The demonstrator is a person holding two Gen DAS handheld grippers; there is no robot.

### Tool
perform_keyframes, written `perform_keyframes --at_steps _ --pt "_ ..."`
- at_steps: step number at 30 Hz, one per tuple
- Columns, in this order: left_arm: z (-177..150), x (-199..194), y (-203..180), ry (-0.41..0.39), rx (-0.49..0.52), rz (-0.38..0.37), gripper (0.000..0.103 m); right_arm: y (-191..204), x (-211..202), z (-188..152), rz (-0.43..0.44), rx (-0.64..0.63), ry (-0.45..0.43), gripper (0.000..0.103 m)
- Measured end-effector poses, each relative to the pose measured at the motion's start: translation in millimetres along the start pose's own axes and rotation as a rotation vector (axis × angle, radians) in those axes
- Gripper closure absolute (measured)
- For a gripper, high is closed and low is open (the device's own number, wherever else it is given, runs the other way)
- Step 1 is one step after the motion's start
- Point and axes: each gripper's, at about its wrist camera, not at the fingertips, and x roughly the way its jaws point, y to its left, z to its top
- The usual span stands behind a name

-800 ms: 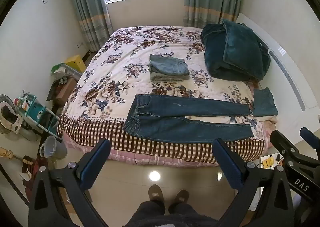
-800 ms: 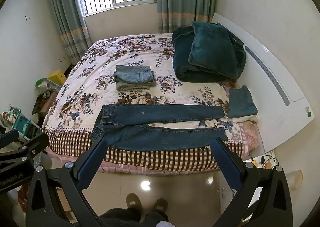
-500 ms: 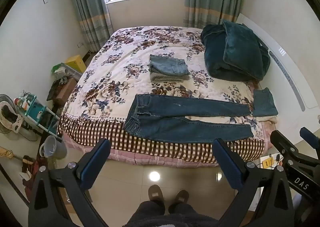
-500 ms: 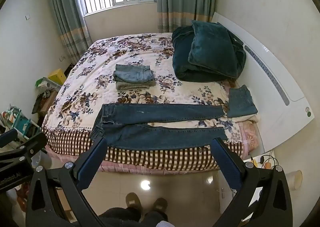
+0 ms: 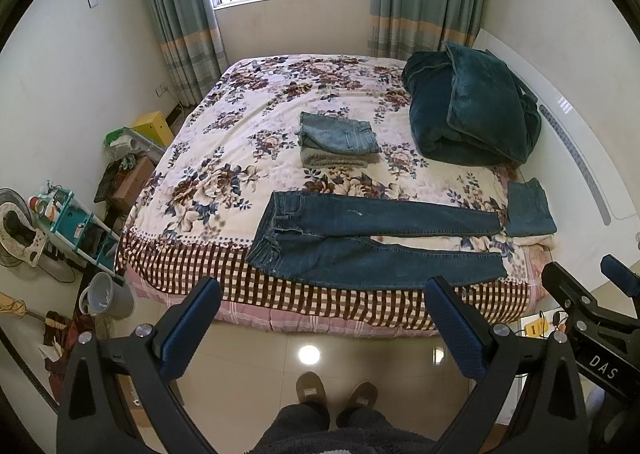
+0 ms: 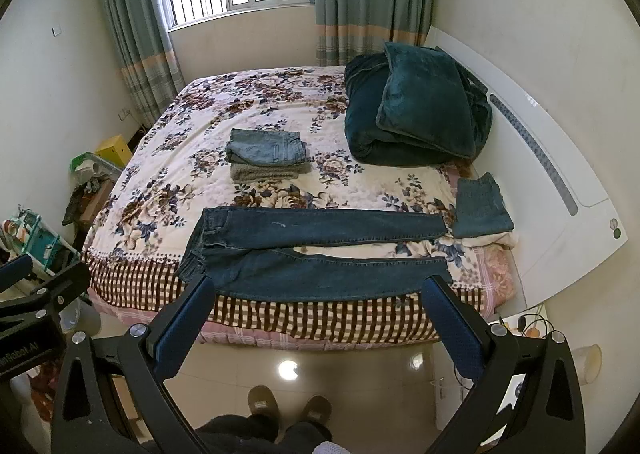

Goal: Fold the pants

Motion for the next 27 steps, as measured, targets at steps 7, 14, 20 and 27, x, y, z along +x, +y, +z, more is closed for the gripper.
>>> perform_keyframes --at_steps 7,14,20,27 --pt "0.0 0.1 0.0 0.0 0.0 0.001 0.0 1.0 0.0 1.2 -0.001 -0.003 0.0 0.0" --pt "0.1 0.0 0.0 0.0 0.0 0.001 0.0 1.0 -0.2 2.2 -0.001 -0.004 0.002 0.0" --pt "0.0 0.0 -0.1 -0.001 0.001 0.001 0.0 2.0 0.0 3.4 -0.003 -0.006 0.002 0.0" --pt "0.0 0.0 -0.1 -0.001 0.0 0.001 0.0 2.5 0.2 4.5 -0.004 -0.009 0.002 0.0"
